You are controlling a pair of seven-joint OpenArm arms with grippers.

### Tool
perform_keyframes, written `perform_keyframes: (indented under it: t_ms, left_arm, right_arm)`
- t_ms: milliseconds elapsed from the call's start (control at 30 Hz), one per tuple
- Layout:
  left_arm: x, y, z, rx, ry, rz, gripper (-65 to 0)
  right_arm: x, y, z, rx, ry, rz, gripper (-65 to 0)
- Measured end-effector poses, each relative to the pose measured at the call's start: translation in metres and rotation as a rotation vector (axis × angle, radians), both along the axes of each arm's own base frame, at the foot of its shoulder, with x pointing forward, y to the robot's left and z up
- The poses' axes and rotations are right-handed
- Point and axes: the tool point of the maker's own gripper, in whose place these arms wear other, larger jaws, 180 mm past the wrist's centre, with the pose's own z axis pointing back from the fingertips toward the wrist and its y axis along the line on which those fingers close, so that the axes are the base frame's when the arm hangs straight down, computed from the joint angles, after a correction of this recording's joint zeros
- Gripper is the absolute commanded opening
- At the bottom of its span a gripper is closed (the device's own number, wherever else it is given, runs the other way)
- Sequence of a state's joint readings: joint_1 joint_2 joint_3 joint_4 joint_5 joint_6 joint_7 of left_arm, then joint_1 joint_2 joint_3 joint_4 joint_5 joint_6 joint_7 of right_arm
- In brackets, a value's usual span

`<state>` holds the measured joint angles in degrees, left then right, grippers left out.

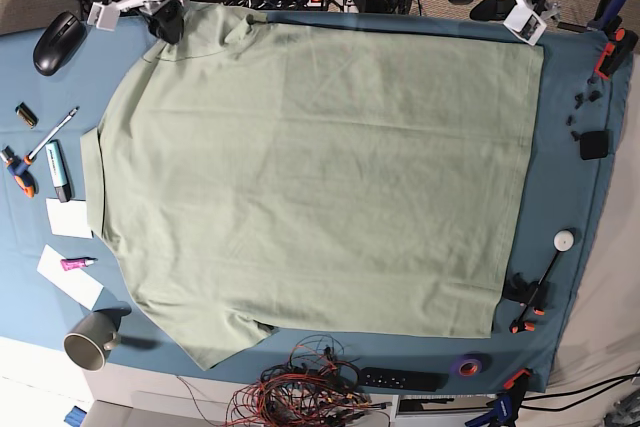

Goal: Fold the T-shirt properly
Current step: 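Close both grippers on the shoulder corners of the shirt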

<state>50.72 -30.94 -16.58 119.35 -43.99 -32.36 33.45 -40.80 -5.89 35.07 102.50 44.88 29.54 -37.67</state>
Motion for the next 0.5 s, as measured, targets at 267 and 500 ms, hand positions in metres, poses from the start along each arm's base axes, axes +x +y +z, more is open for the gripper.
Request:
perform_keyframes:
  t_ms: [267, 500]
  left_arm:
    - [0.038, 0.034, -0.013, 0.149, 0.009, 0.177, -34.7]
    - [0.056, 0.070, -0.032, 0.207, 0.048, 0.265, -34.7]
  right_arm:
    - [-0.002, 0.000, -0.002, -0.022, 0.012, 0.018, -65.0]
    - [-0.002, -0.001, -0.002, -0.040, 0.012, 0.028, -65.0]
